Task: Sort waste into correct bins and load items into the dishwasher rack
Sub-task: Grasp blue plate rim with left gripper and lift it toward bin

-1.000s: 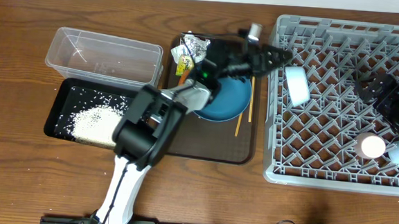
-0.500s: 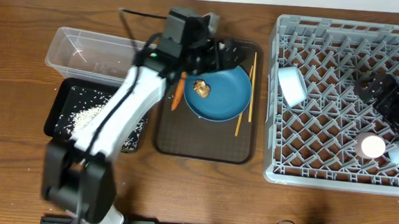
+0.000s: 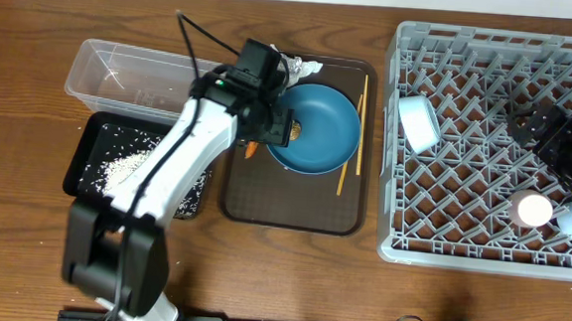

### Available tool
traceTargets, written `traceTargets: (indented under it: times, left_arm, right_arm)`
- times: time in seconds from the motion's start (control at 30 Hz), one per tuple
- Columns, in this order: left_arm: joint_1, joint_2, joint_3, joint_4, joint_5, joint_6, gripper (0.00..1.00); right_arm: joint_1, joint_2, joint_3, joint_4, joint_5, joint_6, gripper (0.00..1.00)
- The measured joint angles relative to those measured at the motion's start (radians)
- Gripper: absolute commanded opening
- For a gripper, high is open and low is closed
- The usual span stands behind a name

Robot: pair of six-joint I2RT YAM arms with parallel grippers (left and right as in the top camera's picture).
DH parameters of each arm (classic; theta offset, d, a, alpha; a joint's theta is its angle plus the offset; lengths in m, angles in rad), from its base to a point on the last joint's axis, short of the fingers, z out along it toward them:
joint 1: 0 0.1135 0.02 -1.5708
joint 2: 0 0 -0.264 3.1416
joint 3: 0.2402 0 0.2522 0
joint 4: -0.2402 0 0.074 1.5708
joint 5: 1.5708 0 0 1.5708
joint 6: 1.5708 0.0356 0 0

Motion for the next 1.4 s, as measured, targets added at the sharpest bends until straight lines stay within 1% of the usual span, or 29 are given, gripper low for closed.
traceTargets:
  times: [0.03, 0.07, 0.27, 0.43, 0.47, 0.67, 0.73, 1.07, 1.2, 1.4]
  left_arm:
    - [0.0, 0.026, 0.0, 0.008, -0.002, -0.011, 0.5]
    - [0.0, 0.052, 0.0, 0.014, -0.006, -0.023, 0.48]
    - [0.0, 0.15, -0.002, 0.016, -0.051, -0.117, 0.48]
    - [0.0, 0.188, -0.003, 0.032, -0.063, -0.154, 0.47]
    - [0.0, 0.193, -0.003, 0.037, -0.064, -0.157, 0.43]
    - [0.0, 0.237, -0.003, 0.047, -0.072, -0.179, 0.06]
    - [0.002, 0.237, -0.002, 0.063, -0.066, -0.186, 0.06]
    - [0.001, 0.217, -0.003, 0.007, -0.039, -0.179, 0.06]
    - [0.006, 0.143, -0.01, -0.029, -0.048, -0.178, 0.06]
    - [0.066, -0.057, -0.013, -0.126, -0.134, -0.174, 0.06]
  right_arm:
    - [0.0, 0.0, 0.0, 0.0, 0.0, 0.0, 0.99]
    - [0.0, 0.0, 0.0, 0.0, 0.0, 0.0, 0.99]
    - [0.0, 0.0, 0.0, -0.012, 0.0, 0.0, 0.99]
    - [0.0, 0.0, 0.0, -0.014, 0.0, 0.0, 0.99]
    - [0.0, 0.0, 0.0, -0.014, 0.0, 0.0, 0.99]
    - [0.0, 0.0, 0.0, -0.013, 0.0, 0.0, 0.99]
    - [0.0, 0.0, 0.0, -0.013, 0.0, 0.0, 0.99]
    - [0.0, 0.0, 0.0, -0.012, 0.0, 0.0, 0.99]
    - [0.0, 0.0, 0.0, -0.011, 0.0, 0.0, 0.99]
    - [0.0, 0.0, 0.0, -0.011, 0.0, 0.0, 0.99]
